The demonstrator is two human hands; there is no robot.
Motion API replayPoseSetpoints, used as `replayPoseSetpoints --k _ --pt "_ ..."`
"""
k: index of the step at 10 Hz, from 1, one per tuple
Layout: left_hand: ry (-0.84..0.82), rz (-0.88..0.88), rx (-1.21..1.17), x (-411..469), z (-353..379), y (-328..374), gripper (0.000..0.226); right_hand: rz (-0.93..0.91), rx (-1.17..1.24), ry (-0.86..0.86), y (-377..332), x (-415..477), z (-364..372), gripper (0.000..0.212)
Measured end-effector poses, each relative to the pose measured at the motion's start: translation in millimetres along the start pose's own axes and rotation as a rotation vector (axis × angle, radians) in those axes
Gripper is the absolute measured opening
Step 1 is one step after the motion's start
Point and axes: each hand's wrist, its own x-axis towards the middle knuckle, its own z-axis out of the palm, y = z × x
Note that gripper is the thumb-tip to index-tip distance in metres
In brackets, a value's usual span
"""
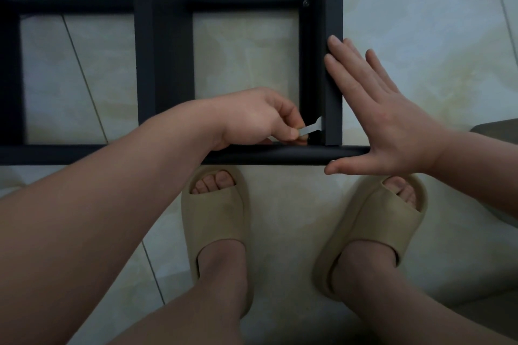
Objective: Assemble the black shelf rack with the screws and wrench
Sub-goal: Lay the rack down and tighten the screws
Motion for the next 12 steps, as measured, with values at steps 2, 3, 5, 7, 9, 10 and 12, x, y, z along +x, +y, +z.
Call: replayPoseSetpoints --k 2,3,5,7,9,10,12 --pt "0.009 -0.002 0.061 1.2 3.3 -0.7 0.011 0.002 0.002 -0.001 0.0 -0.2 0.2 0.125" --pt "0.078 -0.001 0.093 1.9 1.5 -3.2 0.012 0.000 0.001 -0.001 0.0 0.2 0.4 0.125" --pt "0.189 0.089 0.218 6.0 -6.1 4.5 0.011 0.000 0.001 -0.003 -0.8 -0.1 0.0 0.124" --pt "0.216 0.111 0.075 12.2 -5.1 12.3 0.014 0.003 0.009 -0.007 -0.9 0.0 0.3 0.124" --pt "0.176 -0.029 -0.428 19.2 7.9 11.8 0.007 -0.001 0.014 -0.002 -0.6 0.1 1.0 0.124" --pt "0.230 -0.049 -0.422 22.1 11.6 11.9 0.006 0.001 0.011 -0.003 -0.6 0.0 0.6 0.125" --pt "0.258 -0.042 -0.451 22.8 13.3 13.0 0.003 -0.002 0.006 -0.005 -0.2 -0.2 0.9 0.125"
